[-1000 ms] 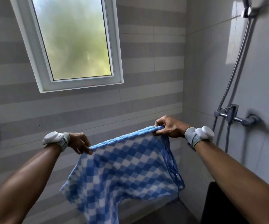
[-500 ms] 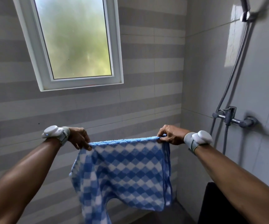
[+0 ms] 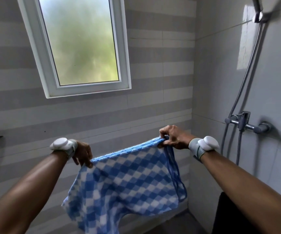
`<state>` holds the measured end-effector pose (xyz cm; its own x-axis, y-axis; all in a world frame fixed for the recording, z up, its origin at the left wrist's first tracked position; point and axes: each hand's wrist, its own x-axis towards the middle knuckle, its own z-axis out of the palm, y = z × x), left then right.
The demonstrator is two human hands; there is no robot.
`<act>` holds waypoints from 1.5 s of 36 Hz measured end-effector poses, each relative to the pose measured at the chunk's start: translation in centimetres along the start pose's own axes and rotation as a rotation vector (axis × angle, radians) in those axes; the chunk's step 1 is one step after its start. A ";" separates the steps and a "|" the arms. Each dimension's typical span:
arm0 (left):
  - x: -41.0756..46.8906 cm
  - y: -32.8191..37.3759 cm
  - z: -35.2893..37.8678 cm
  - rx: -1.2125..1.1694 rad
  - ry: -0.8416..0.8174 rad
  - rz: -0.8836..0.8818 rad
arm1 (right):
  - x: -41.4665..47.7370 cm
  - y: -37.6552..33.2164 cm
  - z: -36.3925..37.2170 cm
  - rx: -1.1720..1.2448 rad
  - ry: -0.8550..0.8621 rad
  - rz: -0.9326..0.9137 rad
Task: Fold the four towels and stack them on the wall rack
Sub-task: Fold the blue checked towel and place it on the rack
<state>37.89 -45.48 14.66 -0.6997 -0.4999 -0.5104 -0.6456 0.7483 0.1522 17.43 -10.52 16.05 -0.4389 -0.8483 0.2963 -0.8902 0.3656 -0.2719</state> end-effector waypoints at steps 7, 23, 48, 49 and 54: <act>2.2 0.4 4.6 0.159 -0.051 0.015 | 0.8 -3.2 -0.8 0.146 0.117 -0.169; -3.1 14.6 5.0 -0.564 0.296 0.888 | 1.4 -2.7 -0.1 0.204 0.123 -0.205; -2.7 17.5 6.0 -0.419 0.441 1.007 | -2.4 1.4 3.2 0.621 0.102 0.019; -2.7 17.5 5.8 -0.410 0.466 1.004 | -2.6 1.1 3.6 0.664 0.094 0.015; -2.7 16.5 5.5 -0.516 0.490 1.000 | -3.3 1.1 5.0 0.684 0.071 0.031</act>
<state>30.80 -29.41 13.93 -0.9255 0.0007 0.3787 0.2739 0.6919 0.6681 18.57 -9.24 10.16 -0.4906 -0.8055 0.3322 -0.6102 0.0455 -0.7909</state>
